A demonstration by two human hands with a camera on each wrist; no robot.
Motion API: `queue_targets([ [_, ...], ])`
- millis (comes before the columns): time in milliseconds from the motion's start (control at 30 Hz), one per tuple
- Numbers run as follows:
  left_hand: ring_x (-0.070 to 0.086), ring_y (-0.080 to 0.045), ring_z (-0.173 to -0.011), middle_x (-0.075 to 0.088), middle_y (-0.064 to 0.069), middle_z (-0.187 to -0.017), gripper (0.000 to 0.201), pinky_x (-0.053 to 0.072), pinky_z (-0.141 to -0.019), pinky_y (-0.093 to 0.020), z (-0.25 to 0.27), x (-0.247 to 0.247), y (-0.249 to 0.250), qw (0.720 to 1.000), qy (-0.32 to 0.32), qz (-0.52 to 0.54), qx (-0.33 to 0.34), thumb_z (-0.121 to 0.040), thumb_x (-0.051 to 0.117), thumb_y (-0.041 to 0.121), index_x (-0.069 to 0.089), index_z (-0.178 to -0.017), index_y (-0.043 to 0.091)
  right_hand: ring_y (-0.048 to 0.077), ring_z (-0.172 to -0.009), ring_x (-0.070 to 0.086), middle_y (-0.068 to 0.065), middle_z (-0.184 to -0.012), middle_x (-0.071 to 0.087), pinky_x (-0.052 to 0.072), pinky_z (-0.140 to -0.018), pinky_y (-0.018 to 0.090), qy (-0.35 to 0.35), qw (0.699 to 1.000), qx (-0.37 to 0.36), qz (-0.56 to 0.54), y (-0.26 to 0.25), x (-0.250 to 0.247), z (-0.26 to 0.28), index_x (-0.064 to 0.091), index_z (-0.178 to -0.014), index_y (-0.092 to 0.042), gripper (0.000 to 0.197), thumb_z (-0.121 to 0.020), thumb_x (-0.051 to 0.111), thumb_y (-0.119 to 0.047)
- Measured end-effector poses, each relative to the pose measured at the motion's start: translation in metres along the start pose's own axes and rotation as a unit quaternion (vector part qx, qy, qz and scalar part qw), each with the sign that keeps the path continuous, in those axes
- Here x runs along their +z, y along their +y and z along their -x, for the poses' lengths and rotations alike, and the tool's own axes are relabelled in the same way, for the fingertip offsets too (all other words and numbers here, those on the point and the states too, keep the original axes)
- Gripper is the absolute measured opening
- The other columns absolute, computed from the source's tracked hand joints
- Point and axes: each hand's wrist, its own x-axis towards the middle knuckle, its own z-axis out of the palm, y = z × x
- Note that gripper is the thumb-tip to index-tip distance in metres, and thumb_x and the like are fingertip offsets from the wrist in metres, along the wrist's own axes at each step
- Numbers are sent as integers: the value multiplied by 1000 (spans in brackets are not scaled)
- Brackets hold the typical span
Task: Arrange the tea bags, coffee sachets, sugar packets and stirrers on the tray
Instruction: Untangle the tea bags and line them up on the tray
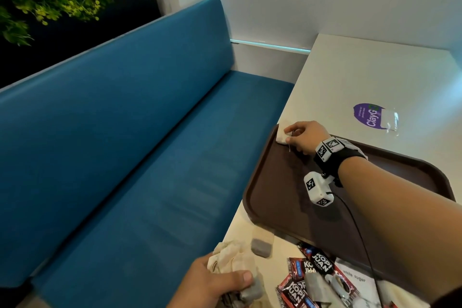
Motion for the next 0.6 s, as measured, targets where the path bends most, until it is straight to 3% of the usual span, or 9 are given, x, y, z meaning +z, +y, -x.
queue_targets([
  [100, 61, -30, -74, 64, -19, -85, 55, 49, -71, -34, -2, -1, -5, 1000, 2, 21, 8, -58, 96, 17, 77, -109, 8, 19, -75, 65, 2, -89, 71, 59, -80, 38, 23, 1000, -3, -18, 1, -6, 7, 75, -107, -23, 23, -85, 77, -15],
  [233, 44, -25, -61, 48, -21, -73, 29, 41, -60, -32, 0, 5, -3, 993, -24, 116, 1, -74, 85, -3, 77, -101, 6, 20, -93, 65, 0, -97, 69, 51, -89, 33, 53, 998, -7, -24, 1, -27, 33, 75, -106, -24, 23, -86, 77, -14],
  [333, 44, -25, -61, 48, -19, -74, 32, 35, -64, -33, 0, 7, -5, 990, -21, 139, 4, -67, 89, 4, 74, -95, 9, 20, -88, 68, -1, -93, 72, 56, -93, 40, 52, 997, -3, -48, -9, -43, 66, 75, -96, -27, 15, -85, 77, -17],
  [467, 49, -25, -59, 52, -19, -78, 29, 36, -61, -32, 8, 10, -4, 992, 19, 127, 8, -67, 88, 14, 74, -91, 14, 16, -72, 66, 2, -84, 73, 57, -78, 36, 18, 994, -17, -105, -38, -46, 138, 75, -93, -20, 7, -89, 74, -14],
  [600, 62, -26, -64, 66, -20, -85, 38, 44, -65, -32, 23, 18, 0, 994, 41, 98, 20, -62, 89, 14, 76, -96, 8, 13, -63, 61, 9, -85, 73, 51, -62, 24, -58, 987, -45, -142, -63, -31, 220, 75, -97, -14, 6, -91, 73, -13],
])
